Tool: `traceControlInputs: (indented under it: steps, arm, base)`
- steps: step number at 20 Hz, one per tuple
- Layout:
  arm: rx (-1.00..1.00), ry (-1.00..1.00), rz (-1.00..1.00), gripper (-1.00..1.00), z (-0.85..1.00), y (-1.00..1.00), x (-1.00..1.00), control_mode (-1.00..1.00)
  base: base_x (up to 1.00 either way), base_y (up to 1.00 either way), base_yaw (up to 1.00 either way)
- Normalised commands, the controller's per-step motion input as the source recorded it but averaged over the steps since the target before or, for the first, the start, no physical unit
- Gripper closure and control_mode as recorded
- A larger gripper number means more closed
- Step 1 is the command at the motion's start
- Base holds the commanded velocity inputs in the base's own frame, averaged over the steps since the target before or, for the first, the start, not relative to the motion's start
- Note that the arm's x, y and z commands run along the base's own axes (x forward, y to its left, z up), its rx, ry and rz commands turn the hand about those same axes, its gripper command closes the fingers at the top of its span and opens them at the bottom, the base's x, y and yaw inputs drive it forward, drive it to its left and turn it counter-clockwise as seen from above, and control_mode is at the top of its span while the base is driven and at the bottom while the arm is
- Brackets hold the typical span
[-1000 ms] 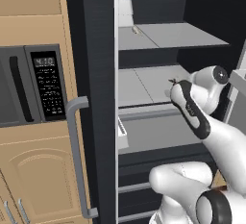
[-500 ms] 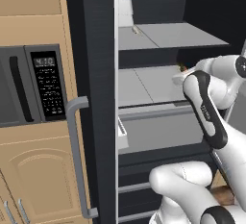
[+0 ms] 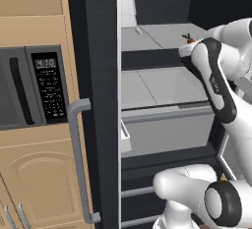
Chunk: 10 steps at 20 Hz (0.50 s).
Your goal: Move the fish and carrot from the second highest shelf to the top shelf to make space. Then, place the pitcher from the counter on the cleared second highest shelf.
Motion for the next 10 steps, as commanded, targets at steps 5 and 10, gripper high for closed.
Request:
traceControlInputs:
  steps: [5,10]
  arm:
    - [0.0,0.07,-0.01,1.0,0.15,-0.04,0.78,-1.0]
    - [0.0,0.13,0.0,1.0,-0.15,-0.11,1.0,-1.0]
  base:
    - [0.0,0.0,0.0]
    - [0.0,0.0,0.0]
